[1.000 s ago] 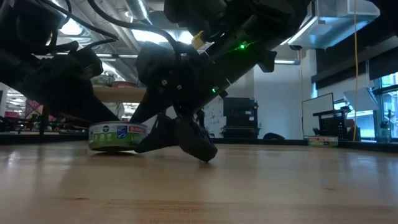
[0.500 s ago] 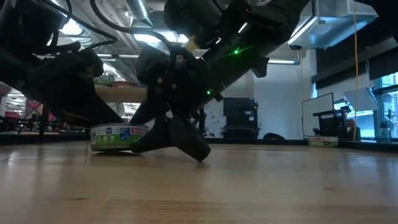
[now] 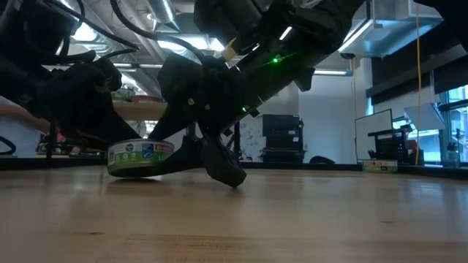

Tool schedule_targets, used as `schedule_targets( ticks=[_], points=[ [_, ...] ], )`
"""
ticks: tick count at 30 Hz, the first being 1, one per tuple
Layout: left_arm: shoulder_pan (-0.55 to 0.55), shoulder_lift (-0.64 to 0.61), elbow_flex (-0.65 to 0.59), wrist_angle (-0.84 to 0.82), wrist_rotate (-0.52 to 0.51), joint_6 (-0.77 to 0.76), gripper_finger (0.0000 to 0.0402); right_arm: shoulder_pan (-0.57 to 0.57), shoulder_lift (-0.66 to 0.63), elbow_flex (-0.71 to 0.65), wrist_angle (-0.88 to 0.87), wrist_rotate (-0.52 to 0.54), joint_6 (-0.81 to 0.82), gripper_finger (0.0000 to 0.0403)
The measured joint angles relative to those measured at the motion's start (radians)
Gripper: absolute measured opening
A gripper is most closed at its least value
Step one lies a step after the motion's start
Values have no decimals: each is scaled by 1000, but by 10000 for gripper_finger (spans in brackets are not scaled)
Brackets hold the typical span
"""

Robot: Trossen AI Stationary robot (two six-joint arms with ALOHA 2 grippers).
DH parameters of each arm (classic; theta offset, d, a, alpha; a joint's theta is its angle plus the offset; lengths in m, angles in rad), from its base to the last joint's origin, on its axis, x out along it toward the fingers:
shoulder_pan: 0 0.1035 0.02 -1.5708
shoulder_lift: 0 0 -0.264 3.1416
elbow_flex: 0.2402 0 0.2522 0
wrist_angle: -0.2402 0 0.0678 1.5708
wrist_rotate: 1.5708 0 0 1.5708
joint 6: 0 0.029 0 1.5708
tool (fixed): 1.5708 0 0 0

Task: Stack canned seafood by type on shelf
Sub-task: Put the green tuna can on the shelf

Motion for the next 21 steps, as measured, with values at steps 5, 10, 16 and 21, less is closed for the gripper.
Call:
schedule_targets(
  ticks=[5, 10, 16, 21],
  points=[
    [1, 0, -1, 1, -11, 0, 210, -26, 0, -1, -2, -23, 100, 247],
    [1, 0, -2, 5, -16, -5, 210, -36, 1, -1, -15, -52, 194, 210],
    [1, 0, -2, 11, -12, -19, 210, -34, 10, 1, -8, -23, 162, 176],
    [1, -1, -1, 12, -12, -7, 210, -26, 3, 2, -21, -23, 185, 175]
  ],
)
